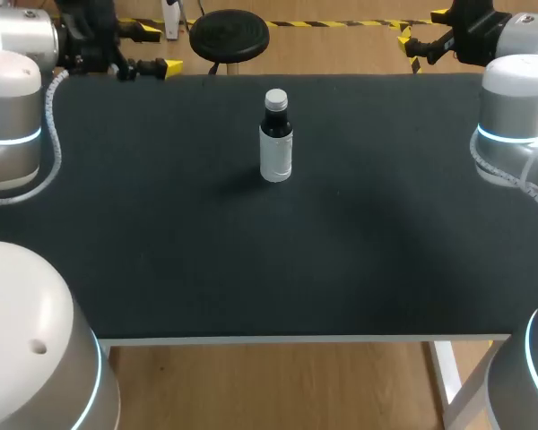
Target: Unscrew the bottle cap
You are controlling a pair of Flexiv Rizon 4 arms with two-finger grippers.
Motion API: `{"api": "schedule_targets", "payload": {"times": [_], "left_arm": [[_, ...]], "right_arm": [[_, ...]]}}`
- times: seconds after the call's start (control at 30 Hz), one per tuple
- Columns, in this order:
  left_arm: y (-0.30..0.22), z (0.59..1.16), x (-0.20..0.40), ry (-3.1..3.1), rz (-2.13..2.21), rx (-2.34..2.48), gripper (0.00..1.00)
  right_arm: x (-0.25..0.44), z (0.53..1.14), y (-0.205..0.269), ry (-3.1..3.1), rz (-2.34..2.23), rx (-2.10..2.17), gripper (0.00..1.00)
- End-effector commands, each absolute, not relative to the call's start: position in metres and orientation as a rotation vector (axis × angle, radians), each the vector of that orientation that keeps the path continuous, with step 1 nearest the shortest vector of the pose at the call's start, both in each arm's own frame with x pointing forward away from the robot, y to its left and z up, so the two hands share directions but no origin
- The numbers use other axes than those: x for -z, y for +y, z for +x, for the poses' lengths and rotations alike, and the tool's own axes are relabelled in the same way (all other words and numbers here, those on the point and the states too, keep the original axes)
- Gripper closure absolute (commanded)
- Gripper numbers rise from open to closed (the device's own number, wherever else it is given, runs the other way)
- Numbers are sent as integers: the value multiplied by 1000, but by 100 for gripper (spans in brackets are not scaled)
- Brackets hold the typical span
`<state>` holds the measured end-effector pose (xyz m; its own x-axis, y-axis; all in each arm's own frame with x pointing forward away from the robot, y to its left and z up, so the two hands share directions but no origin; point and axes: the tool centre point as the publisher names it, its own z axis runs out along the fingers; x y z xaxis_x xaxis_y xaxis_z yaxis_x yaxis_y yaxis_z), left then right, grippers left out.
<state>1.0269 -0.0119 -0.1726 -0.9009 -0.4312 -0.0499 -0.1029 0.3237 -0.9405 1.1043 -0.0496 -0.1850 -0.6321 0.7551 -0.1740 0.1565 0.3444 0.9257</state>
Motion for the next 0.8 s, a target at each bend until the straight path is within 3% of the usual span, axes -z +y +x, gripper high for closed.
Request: {"api": "schedule_targets", "payload": {"times": [0.03,0.33,0.8], "left_arm": [[-11,1040,189,2337,-353,1742,0],[-30,1025,214,2334,-109,1938,0],[-70,1012,246,2273,-110,2061,0]], "right_arm": [[185,1104,-50,2012,793,-1290,0],[185,1104,-50,2012,793,-1290,0],[185,1104,-50,2012,793,-1290,0]]}}
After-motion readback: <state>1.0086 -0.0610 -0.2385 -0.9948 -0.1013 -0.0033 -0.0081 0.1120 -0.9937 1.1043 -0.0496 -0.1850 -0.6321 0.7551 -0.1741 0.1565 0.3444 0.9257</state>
